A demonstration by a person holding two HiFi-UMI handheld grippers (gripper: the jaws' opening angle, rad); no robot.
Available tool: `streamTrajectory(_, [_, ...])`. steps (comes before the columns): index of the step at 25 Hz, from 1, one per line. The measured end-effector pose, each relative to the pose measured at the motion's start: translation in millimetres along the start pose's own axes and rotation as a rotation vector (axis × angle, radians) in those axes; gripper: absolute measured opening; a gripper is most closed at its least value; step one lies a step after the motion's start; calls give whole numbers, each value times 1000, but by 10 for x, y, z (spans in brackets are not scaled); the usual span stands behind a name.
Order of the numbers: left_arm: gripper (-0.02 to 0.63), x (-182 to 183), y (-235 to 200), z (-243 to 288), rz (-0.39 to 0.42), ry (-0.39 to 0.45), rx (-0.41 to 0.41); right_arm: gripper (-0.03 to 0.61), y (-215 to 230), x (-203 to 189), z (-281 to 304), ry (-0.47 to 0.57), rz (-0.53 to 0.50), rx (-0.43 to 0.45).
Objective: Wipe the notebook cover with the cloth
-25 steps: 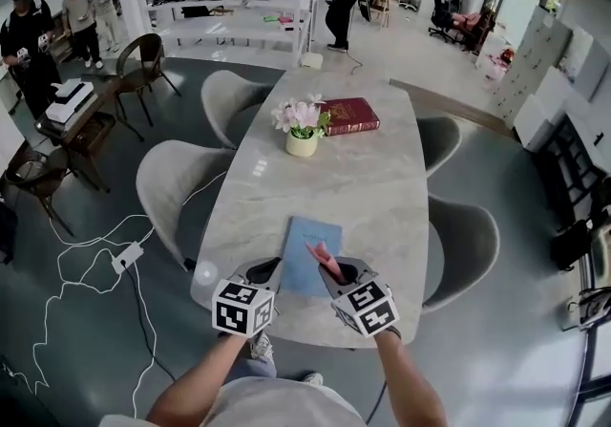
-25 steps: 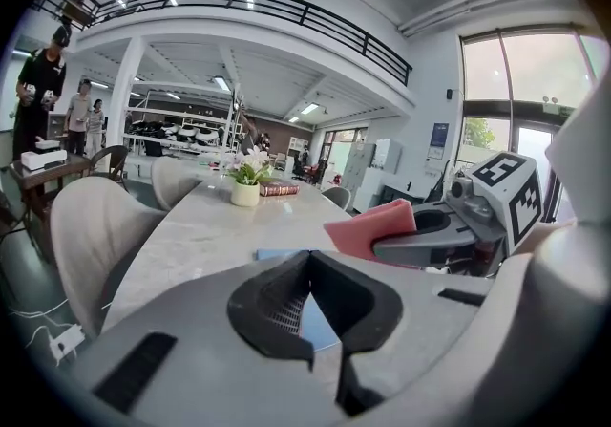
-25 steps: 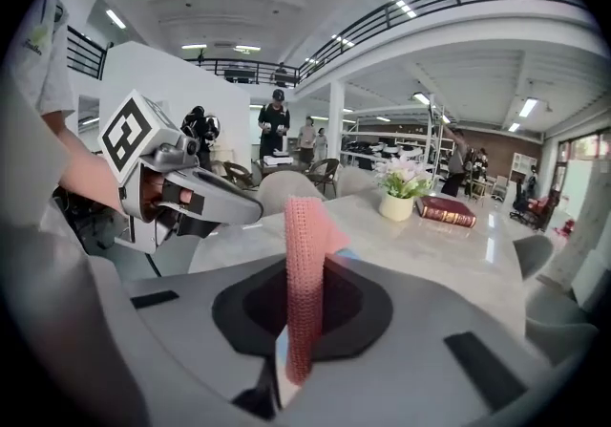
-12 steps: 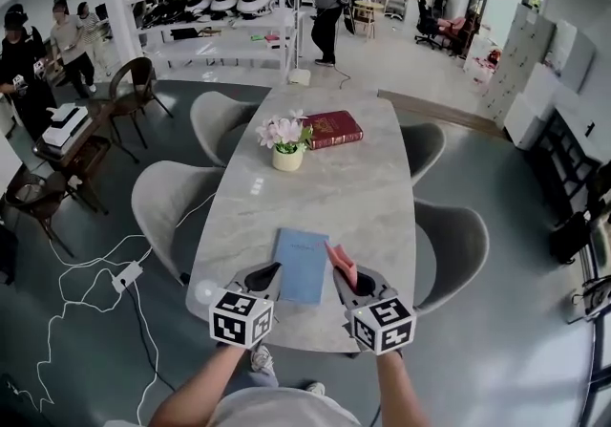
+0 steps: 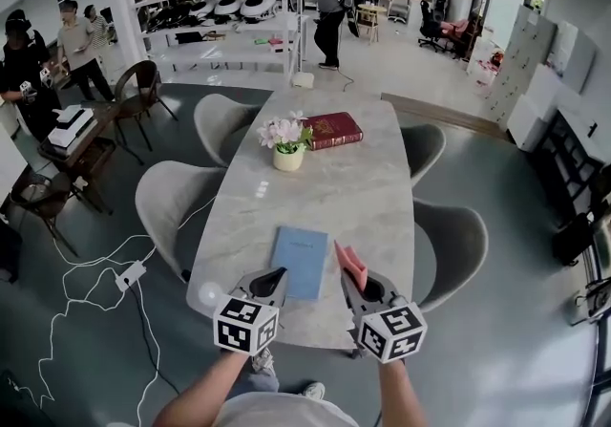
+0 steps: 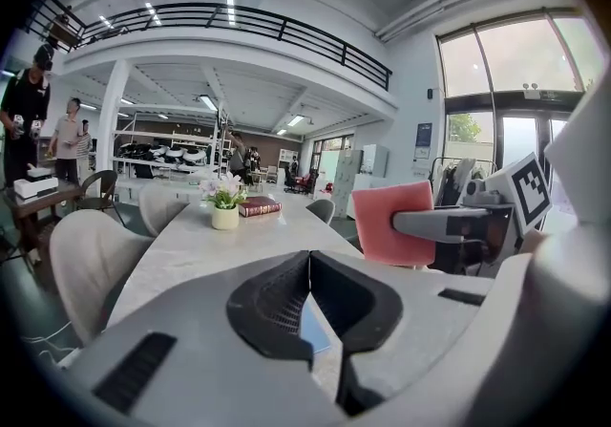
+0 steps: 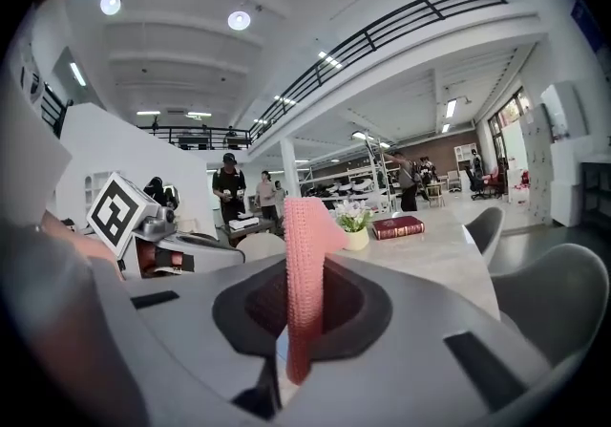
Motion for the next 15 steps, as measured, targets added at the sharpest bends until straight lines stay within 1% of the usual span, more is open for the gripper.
streamTrajectory(5, [8,-14,67,-60,1,5,7,15,-27,-38,-75,-8,-6,-12])
streamTrajectory(15, [8,-34,126,-82,-4,5,2,15,-62,-42,-119,-13,-22,-2])
Point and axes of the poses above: the fingertips, and each gripper's own axes: z forward along the fingers, y to its right, x out of its top, the point moved 5 cm from there along -z, backward along the fingers, and after that the axes turned 5 degrees about -z, right-handed, at the moved point
